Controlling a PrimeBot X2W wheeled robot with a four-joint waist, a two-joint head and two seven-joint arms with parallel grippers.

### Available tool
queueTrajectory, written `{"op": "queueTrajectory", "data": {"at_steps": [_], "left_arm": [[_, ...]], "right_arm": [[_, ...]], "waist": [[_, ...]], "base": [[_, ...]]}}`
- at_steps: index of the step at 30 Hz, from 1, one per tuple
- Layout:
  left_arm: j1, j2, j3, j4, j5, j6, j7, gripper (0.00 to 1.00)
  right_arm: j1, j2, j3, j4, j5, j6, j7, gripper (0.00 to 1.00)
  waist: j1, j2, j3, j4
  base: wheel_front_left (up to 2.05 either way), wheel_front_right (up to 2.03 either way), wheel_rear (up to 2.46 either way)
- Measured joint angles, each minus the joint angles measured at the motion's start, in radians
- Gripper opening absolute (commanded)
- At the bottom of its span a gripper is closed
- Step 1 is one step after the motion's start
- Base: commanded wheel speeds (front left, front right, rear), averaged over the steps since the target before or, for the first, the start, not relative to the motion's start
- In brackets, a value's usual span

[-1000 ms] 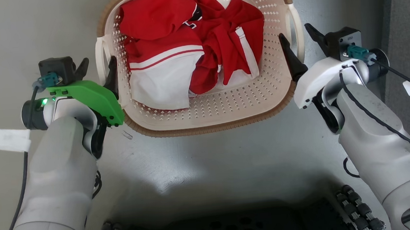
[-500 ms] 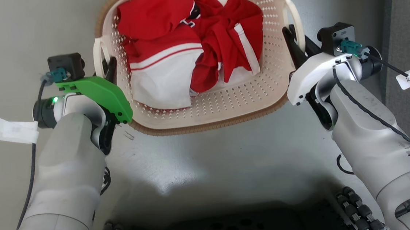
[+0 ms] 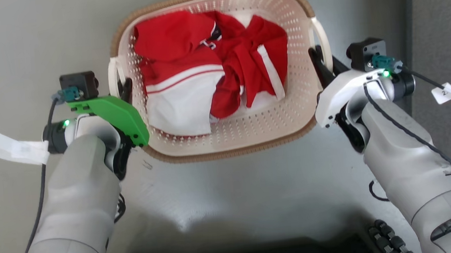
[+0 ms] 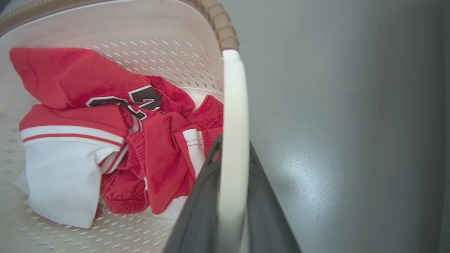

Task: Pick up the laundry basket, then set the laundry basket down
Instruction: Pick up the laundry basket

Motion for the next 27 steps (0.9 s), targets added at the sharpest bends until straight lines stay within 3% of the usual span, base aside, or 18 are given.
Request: {"op": "queueTrajectory", "data": {"at_steps": [17,27], "left_arm": [[0.123,-0.013,-0.025,0.049,-0.095,-0.007,0.104,0.0],[0.177,-0.014,-0.05,0.042,-0.143,-0.008,0.159,0.0]], "right_arm": [[0.059,0.027,0.017,0.164,0.067,0.032,0.049,0.0],[0.094,0.03,0.026,0.201,0.099,0.038,0.087,0.0]], "waist": [[0.0,0.0,-0.2,-0.014],[0.0,0.0,-0.312,-0.022]], "base": [[0.0,0.0,0.0],[0.0,0.0,0.0]]}}
